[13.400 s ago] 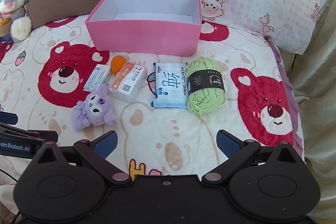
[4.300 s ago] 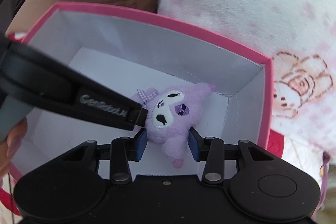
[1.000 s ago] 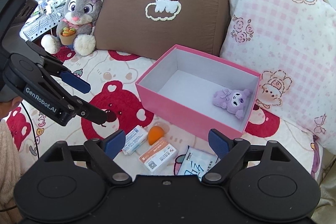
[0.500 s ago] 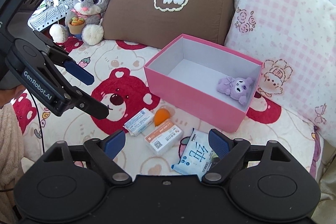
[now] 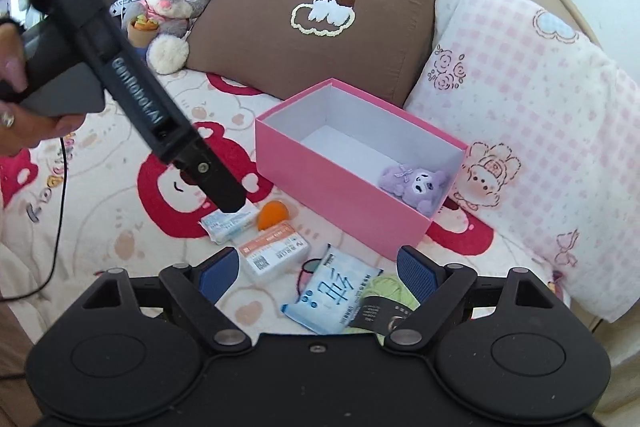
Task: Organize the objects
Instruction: 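Move the left tool toward the green yarn ball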
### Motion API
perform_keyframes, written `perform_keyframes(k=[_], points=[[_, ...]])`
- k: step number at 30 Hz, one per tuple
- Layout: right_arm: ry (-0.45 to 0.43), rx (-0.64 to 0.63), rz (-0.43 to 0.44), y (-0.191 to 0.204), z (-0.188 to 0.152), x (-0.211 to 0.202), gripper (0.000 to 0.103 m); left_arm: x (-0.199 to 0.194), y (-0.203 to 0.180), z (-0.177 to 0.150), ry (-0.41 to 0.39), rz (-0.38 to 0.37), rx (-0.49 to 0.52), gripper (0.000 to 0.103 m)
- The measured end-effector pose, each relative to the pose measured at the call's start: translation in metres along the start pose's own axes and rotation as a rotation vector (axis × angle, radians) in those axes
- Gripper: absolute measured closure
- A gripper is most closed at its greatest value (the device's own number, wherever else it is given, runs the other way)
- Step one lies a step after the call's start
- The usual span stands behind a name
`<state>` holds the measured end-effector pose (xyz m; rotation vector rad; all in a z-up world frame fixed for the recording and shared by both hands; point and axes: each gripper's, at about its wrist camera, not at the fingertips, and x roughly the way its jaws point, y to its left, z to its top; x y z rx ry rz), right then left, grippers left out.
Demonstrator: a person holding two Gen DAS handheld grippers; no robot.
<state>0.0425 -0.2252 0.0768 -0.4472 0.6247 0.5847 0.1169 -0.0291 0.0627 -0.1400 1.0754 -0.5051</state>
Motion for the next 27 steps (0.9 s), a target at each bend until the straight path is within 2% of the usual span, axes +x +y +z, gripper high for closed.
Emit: perform_keyframes(k=[10, 18, 23, 27], points=[[-0.007, 0.071, 0.021, -0.018, -0.029, 0.016, 0.014, 0.048, -0.014, 0.001, 0.013, -0.054, -0.02, 0.009], [0.066, 0.141, 0.015, -0.037, -0.043, 0.044, 0.014, 0.087, -0.021, 0.01, 0.008, -0.077, -0.047, 0.009], [0.092, 0.135, -0.009, -0.044, -0.049, 0.057, 0.012, 0.106, -0.028, 0.013, 0.019, -0.066, -0.035, 0.01], [0.117, 0.181, 0.013, -0.054, -0.054, 0.066, 0.011, 0.117, -0.028, 0.015, 0.024, -0.072, -0.056, 0.011]])
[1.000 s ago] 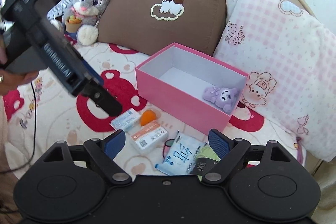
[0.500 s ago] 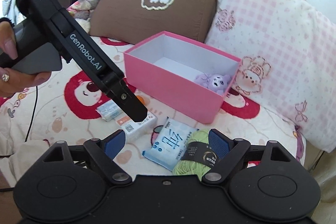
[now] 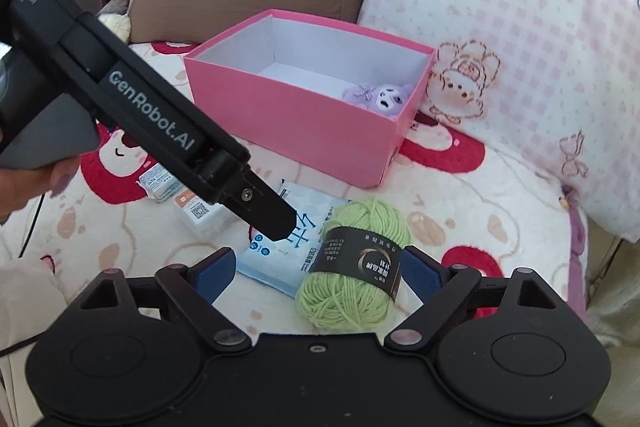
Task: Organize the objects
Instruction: 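Move the left tool toward the green yarn ball, then close the left tool on the green yarn ball's black label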
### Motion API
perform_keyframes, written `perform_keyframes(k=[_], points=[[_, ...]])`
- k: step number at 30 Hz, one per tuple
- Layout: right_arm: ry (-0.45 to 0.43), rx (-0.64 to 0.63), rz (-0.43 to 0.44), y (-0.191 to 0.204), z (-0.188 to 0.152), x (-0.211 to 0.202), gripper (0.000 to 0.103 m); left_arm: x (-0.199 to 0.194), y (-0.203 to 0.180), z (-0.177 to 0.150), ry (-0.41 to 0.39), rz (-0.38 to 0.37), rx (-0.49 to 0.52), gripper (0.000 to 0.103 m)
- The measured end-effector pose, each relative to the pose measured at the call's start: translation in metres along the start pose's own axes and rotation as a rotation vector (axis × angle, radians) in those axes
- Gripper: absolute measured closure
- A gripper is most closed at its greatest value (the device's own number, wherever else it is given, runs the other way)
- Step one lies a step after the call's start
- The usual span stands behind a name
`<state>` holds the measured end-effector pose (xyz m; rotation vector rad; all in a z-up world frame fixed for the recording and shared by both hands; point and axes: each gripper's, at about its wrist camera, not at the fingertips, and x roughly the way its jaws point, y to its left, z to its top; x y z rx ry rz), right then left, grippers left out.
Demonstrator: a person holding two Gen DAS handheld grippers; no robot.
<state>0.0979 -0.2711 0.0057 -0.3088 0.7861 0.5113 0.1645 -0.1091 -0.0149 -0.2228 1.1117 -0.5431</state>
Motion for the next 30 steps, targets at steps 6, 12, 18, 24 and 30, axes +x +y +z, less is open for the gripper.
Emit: perform_keyframes(k=[6, 12, 18, 24, 30], points=[[0.067, 0.073, 0.016, -0.014, -0.006, 0.027, 0.011, 0.022, 0.005, 0.006, -0.013, 0.011, -0.053, 0.013], [0.096, 0.168, 0.055, -0.031, -0.009, 0.049, 0.011, 0.046, 0.012, 0.008, -0.006, -0.012, -0.101, 0.015], [0.079, 0.225, 0.081, -0.041, -0.013, 0.062, 0.011, 0.07, 0.022, 0.006, 0.007, -0.049, -0.148, 0.03], [0.063, 0.276, 0.076, -0.05, -0.02, 0.07, 0.011, 0.088, 0.018, 0.002, 0.004, -0.012, -0.135, 0.03], [0.048, 0.322, 0.071, -0.058, -0.028, 0.077, 0.011, 0.091, 0.018, 0.0, -0.03, -0.05, -0.153, 0.032]])
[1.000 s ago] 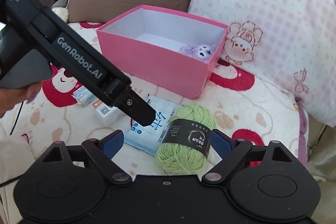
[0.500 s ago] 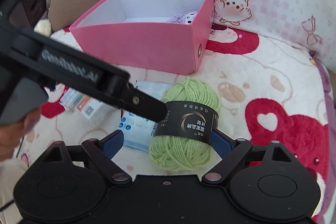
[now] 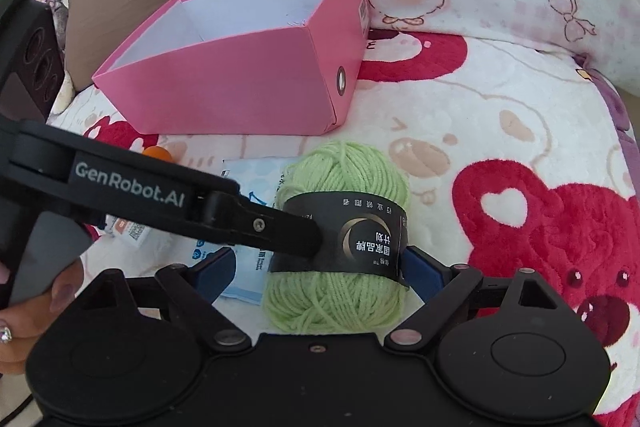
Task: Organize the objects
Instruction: 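Close the left tool on the green yarn ball's black label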
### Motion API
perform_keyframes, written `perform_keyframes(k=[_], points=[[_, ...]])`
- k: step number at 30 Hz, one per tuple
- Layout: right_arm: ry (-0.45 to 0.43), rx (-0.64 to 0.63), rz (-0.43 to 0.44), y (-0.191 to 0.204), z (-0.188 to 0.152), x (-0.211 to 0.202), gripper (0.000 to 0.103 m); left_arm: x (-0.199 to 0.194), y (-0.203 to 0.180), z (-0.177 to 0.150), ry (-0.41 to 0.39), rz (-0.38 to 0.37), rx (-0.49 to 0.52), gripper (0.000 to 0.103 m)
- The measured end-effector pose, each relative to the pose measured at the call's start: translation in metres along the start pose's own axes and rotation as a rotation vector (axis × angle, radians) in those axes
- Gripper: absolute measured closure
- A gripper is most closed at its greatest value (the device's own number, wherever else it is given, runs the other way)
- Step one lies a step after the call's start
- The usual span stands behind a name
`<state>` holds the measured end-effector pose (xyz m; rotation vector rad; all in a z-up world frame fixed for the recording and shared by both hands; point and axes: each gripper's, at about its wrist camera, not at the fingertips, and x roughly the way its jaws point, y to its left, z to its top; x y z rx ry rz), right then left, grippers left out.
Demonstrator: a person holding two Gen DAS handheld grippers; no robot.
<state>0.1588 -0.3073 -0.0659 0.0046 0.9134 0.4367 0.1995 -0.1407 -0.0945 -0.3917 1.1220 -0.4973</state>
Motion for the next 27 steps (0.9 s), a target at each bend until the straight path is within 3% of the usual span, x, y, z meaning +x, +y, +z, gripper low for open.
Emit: perform_keyframes(k=[5, 9, 11, 13, 20, 27], points=[[0.007, -0.028, -0.027, -0.001, -0.003, 0.001, 0.016, 0.004, 0.002, 0.002, 0.008, -0.049, -0.027, 0.041], [0.031, 0.014, -0.041, -0.011, -0.006, 0.007, 0.02, 0.008, -0.001, 0.001, 0.005, -0.064, -0.028, 0.041], [0.044, 0.066, -0.025, -0.019, -0.008, 0.01, 0.021, 0.007, -0.004, -0.003, -0.02, -0.098, -0.005, 0.042], [0.052, 0.108, 0.009, -0.024, -0.011, 0.013, 0.025, 0.012, -0.009, -0.006, 0.005, -0.104, 0.016, 0.042], [0.012, 0.128, 0.002, -0.014, -0.016, 0.005, 0.034, 0.011, -0.012, -0.01, -0.002, -0.117, 0.002, 0.043], [-0.032, 0.039, 0.001, 0.004, -0.02, -0.01, 0.036, -0.007, -0.014, -0.012, 0.01, -0.13, -0.005, 0.043]])
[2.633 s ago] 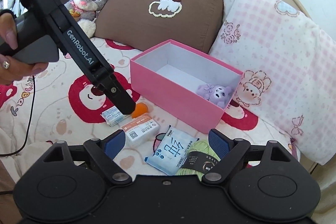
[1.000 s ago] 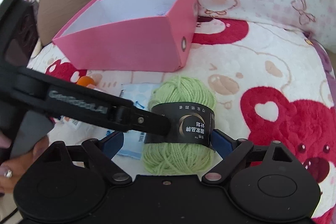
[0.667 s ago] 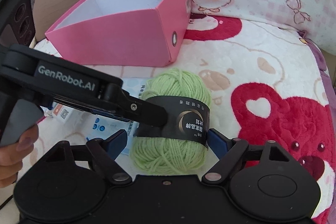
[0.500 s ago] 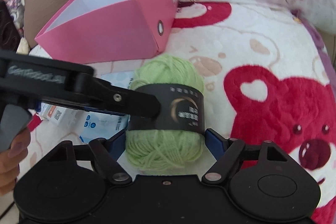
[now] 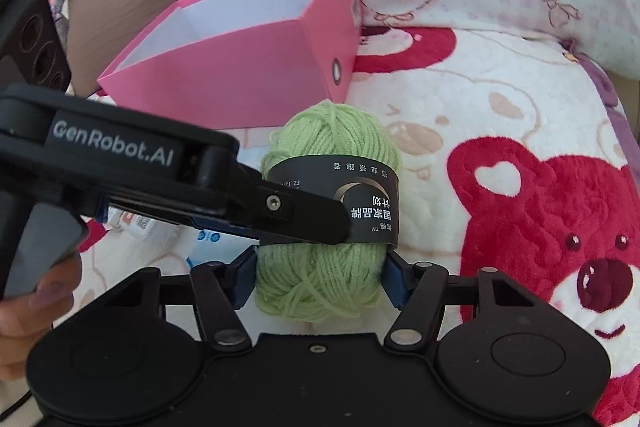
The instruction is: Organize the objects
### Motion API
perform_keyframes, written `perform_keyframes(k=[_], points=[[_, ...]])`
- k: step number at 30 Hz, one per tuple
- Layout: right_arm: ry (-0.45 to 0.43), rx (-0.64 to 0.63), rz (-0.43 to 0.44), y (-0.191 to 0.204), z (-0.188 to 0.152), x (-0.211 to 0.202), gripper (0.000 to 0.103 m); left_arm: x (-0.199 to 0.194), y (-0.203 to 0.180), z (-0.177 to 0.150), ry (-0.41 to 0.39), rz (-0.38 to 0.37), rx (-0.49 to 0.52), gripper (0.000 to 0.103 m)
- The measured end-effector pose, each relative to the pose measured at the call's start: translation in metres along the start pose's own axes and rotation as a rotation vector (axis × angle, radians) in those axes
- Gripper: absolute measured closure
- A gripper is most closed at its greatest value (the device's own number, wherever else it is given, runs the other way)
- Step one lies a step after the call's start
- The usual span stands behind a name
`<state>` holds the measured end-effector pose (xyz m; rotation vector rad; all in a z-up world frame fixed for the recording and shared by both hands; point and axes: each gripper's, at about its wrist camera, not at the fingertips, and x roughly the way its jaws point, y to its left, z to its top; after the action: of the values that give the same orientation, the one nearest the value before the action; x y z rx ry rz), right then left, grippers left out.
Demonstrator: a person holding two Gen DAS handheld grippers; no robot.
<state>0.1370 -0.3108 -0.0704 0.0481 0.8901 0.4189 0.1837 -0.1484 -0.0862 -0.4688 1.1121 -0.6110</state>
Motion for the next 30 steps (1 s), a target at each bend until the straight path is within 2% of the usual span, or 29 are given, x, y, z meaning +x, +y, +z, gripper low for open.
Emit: perform_keyframes(k=[7, 13, 22, 30], points=[[0.006, 0.009, 0.005, 0.019, 0.002, -0.026, 0.036, -0.027, -0.006, -0.006, 0.017, -0.028, -0.027, 0.043], [-0.015, -0.036, 0.012, 0.037, 0.008, -0.061, 0.036, -0.067, -0.029, -0.014, -0.028, -0.047, 0.01, 0.043], [-0.028, -0.127, -0.005, 0.076, 0.014, -0.085, 0.034, -0.11, -0.042, -0.019, -0.043, -0.02, 0.03, 0.043], [-0.007, -0.208, 0.034, 0.118, 0.028, -0.096, 0.034, -0.16, -0.037, -0.023, -0.053, 0.022, 0.042, 0.043]])
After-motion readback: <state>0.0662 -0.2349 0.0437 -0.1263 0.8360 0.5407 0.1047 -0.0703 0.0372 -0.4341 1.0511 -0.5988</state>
